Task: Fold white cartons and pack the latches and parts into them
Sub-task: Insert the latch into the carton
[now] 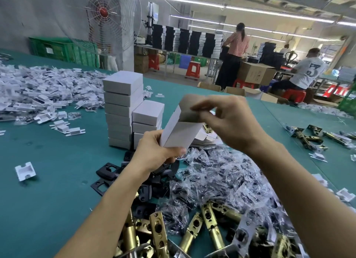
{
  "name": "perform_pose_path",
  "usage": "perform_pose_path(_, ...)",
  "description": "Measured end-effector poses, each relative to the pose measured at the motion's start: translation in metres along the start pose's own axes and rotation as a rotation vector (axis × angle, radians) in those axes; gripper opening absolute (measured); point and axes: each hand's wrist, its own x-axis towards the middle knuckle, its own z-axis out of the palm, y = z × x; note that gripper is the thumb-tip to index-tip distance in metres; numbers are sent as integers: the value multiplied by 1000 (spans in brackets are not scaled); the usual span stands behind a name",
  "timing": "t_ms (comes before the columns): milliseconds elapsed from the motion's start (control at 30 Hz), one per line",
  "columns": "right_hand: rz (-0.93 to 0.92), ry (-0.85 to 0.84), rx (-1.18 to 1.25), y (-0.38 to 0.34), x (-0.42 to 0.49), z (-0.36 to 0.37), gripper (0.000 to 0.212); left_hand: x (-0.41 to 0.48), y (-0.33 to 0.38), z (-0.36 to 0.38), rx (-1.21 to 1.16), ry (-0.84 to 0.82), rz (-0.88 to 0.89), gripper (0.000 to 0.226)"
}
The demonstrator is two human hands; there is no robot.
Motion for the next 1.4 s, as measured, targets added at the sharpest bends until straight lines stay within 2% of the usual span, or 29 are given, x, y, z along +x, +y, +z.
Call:
perform_pose_path(33, 53, 79, -4, 7, -9, -1, 19, 0, 0, 0, -20, 10, -1, 30)
perform_pose_path(67, 119, 74, -49, 16, -17, -2, 17, -1, 1, -1, -45, 24, -4, 30)
perform_pose_path(100, 193, -38, -115, 24, -24, -2, 15, -1, 2, 0, -78, 36, -7, 32)
perform_pose_path(133, 262, -240, -180, 30, -32, 0, 13, -2, 3, 0, -120, 45, -11, 34)
perform_pose_path(200, 353, -643, -254, 37, -47, 8, 22, -3, 6, 2, -197, 47, -6, 32)
perform_pose_path(233, 373, -760, -275, 38, -54, 14, 28, -4, 7, 3, -212, 40, 4, 29)
perform_pose_path(333, 356, -840, -374, 37, -66, 29, 28, -4, 9, 6, -246, 14, 6, 28)
perform_pose_path(500, 323, -710, -465, 39, -67, 38, 18, -6, 10, 11, -346, 8, -32, 44)
perform_pose_path(600, 378, -543, -252, 42, -61, 29, 13, -5, 9, 9, -364, -20, -11, 44)
perform_pose_path(733, 387, -156, 61, 34, -49, 2, 12, -5, 6, 10, -285, -45, -27, 31)
perform_pose_path(833, 303, 67, 391, 13, -39, -16, 17, -5, 3, 11, -247, -45, -53, 25)
perform_pose_path(900, 217, 141, 502, -1, -33, -24, 15, -5, 2, 11, -210, -43, -60, 24)
perform_pose_path(967, 140, 150, 478, -11, -27, -25, 16, -5, 1, 13, -155, -45, -64, 25)
perform_pose_path(1200, 42, 74, 126, -21, -11, -5, 13, -7, 1, 16, -82, -194, -77, 22)
perform_pose_path(1400, -5, 259, 130, -18, -5, 1, 7, -9, 2, 14, -52, -305, -80, 28)
